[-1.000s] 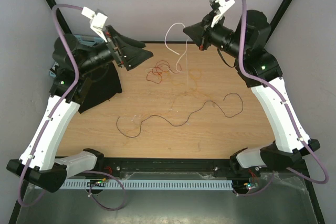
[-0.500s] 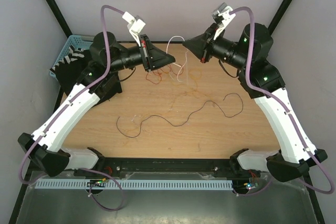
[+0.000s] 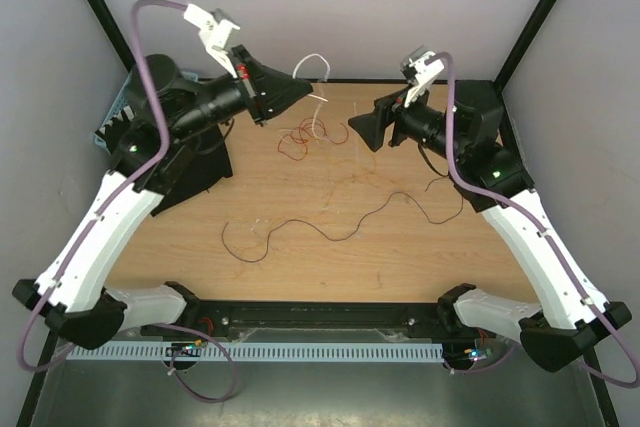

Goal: Zip-tie the wires
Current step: Straighten the cable at the center of the board.

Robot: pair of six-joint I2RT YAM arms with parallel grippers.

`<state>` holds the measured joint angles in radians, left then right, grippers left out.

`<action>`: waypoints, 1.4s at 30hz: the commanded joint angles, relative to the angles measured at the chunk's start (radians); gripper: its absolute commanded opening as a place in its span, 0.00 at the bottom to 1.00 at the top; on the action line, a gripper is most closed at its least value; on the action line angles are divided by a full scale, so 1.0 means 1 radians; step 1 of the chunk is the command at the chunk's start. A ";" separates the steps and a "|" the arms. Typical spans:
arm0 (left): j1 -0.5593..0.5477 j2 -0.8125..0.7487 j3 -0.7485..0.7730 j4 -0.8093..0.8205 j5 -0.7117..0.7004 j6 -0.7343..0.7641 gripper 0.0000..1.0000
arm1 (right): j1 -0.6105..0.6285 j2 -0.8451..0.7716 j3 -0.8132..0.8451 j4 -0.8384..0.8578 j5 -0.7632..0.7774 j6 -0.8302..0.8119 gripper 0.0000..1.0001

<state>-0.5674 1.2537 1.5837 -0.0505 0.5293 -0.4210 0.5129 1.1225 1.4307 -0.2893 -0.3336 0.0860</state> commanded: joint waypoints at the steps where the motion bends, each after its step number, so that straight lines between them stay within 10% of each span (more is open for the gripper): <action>1: 0.000 -0.082 0.073 -0.114 -0.103 0.109 0.00 | 0.007 -0.030 -0.080 0.022 0.105 -0.001 0.83; 13: 0.010 -0.161 0.088 -0.189 -0.174 0.168 0.00 | 0.007 0.200 -0.269 0.136 0.241 0.183 0.99; 27: 0.017 -0.205 0.090 -0.223 -0.151 0.156 0.00 | -0.001 0.736 0.008 0.183 0.294 0.485 0.99; 42: 0.017 -0.212 0.085 -0.225 -0.115 0.141 0.00 | 0.003 0.954 0.084 0.223 0.252 0.631 0.98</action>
<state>-0.5556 1.0485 1.6440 -0.2836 0.3965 -0.2760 0.5117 2.0552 1.4803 -0.0944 -0.0589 0.6727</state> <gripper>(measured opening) 0.008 0.995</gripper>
